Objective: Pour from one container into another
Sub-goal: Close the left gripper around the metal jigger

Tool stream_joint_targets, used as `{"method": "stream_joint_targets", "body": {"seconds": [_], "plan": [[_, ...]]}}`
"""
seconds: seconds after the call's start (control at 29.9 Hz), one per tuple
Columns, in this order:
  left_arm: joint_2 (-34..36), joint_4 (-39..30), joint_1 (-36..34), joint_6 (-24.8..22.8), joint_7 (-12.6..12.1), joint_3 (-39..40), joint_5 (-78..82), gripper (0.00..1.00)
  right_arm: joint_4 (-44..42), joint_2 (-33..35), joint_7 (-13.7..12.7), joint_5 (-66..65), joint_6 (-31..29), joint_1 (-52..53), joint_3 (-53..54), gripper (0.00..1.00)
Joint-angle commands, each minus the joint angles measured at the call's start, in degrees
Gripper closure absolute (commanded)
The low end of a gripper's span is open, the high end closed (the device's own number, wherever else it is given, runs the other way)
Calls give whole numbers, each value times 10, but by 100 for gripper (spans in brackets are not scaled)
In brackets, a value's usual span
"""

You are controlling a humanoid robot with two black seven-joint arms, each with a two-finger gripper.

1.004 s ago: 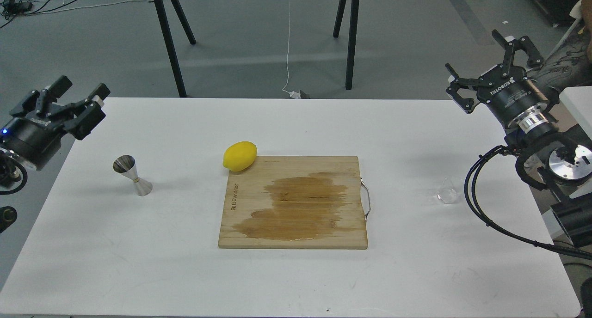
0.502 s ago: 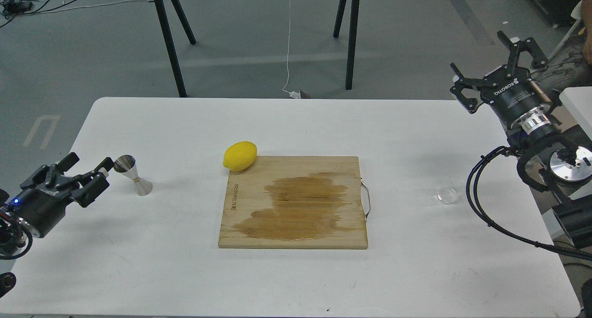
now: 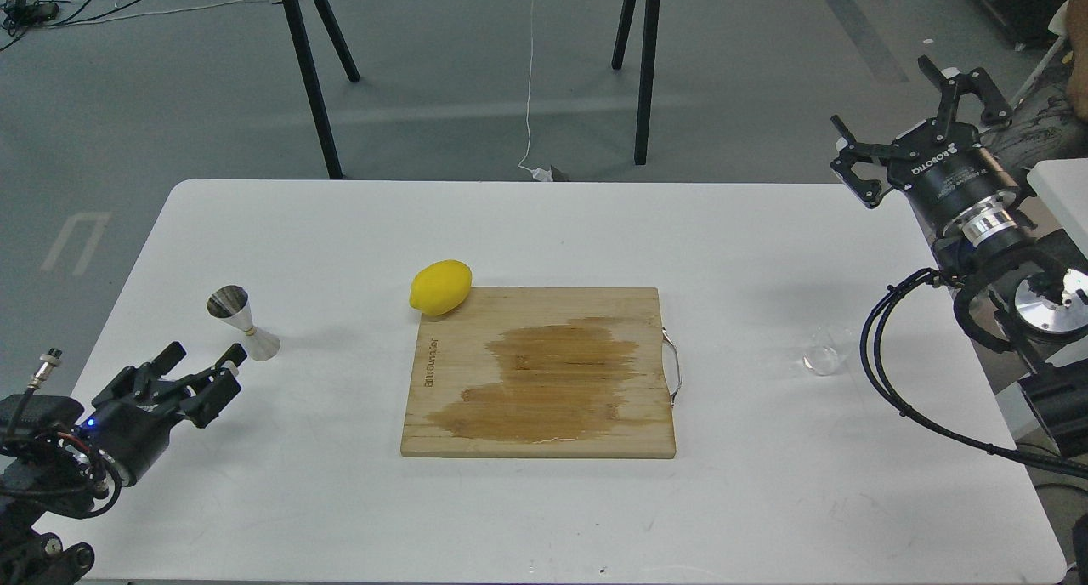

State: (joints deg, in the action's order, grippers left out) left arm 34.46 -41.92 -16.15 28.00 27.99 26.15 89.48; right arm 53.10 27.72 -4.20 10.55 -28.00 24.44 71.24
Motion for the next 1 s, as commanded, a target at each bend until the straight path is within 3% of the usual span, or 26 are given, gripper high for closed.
{"method": "stream_joint_targets", "body": {"seconds": [0.0, 0.2, 0.97], "plan": [[-20, 13, -6, 0, 0, 0, 0, 1, 1, 1, 0, 0, 0, -4, 4, 0], [-42, 57, -14, 0, 0, -2, -1, 2, 1, 1, 0, 0, 0, -4, 7, 0], [-100, 122, -63, 0, 0, -2, -2, 2, 2, 1, 0, 0, 0, -7, 16, 0]]}}
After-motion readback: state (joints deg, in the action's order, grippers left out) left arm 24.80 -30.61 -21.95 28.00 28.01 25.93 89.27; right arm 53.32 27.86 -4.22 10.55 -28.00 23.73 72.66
